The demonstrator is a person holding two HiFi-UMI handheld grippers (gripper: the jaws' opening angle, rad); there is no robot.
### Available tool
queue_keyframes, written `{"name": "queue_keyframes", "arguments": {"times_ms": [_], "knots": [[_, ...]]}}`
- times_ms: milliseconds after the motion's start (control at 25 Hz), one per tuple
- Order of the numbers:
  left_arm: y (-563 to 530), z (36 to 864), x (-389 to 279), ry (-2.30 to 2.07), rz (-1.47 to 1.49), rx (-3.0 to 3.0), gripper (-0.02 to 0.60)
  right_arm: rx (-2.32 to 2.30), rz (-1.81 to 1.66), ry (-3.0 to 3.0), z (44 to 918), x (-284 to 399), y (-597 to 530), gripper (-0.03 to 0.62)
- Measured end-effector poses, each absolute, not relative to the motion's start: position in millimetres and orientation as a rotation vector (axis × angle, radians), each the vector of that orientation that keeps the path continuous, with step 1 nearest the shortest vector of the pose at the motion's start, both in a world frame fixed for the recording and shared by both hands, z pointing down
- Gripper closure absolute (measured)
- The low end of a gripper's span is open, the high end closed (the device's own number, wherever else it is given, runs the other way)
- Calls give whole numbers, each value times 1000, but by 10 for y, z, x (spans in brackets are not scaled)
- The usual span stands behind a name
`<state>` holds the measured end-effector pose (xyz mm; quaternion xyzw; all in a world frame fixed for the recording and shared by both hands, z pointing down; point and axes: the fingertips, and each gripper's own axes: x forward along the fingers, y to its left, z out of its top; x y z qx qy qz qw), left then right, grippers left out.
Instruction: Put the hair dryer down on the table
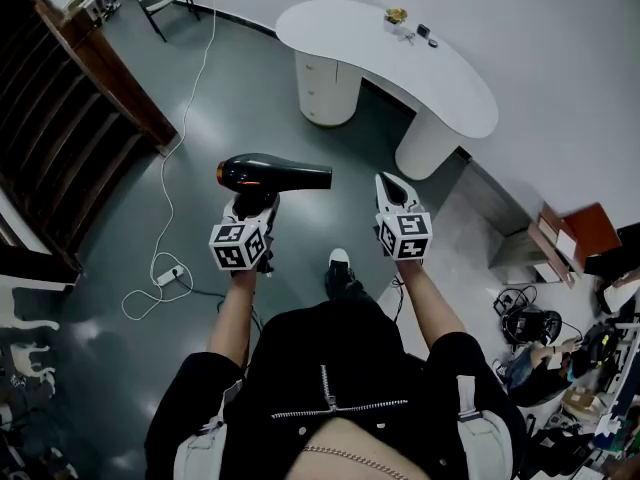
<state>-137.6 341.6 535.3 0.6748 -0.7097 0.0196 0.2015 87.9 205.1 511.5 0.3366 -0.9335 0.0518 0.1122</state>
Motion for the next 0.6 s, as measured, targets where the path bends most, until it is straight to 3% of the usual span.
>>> {"name": "queue_keyframes", "arguments": {"times_ms": [600], "knots": [[1582,5062,-1721,-2057,2,1833,313,911,156,-2802,4857,434,80,589]]}}
